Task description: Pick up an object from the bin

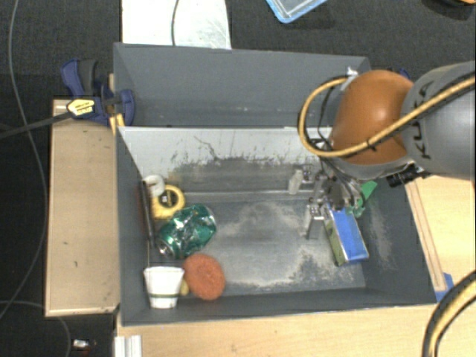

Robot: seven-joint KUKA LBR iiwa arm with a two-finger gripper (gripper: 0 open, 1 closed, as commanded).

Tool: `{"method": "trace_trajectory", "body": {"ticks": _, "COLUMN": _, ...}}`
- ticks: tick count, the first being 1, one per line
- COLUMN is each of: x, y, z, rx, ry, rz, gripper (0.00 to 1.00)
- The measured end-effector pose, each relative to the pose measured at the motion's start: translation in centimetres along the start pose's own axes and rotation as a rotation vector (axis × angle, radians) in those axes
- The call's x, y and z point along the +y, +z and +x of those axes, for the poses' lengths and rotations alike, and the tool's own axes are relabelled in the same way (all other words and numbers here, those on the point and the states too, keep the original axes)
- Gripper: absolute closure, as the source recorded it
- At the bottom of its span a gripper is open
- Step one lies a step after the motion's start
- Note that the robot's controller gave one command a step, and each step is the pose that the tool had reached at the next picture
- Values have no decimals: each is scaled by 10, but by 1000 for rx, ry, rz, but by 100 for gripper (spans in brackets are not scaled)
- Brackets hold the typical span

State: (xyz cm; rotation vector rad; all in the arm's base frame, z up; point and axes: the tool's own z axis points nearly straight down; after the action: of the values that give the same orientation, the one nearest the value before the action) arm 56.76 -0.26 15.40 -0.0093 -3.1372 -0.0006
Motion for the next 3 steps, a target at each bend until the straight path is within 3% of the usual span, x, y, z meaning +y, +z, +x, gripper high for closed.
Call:
{"method": "trace_trajectory", "body": {"ticks": 1, "x": 0, "y": -4, "z": -2, "rx": -8, "ry": 0, "rz": 0, "gripper": 0}}
{"method": "trace_trajectory", "body": {"ticks": 2, "x": 61, "y": 67, "z": -22, "rx": -11, "ry": -134, "rz": 0, "gripper": 0}}
{"method": "trace_trajectory", "body": {"ticks": 3, "x": 91, "y": 52, "z": -16, "rx": -20, "ry": -206, "rz": 3, "gripper": 0}}
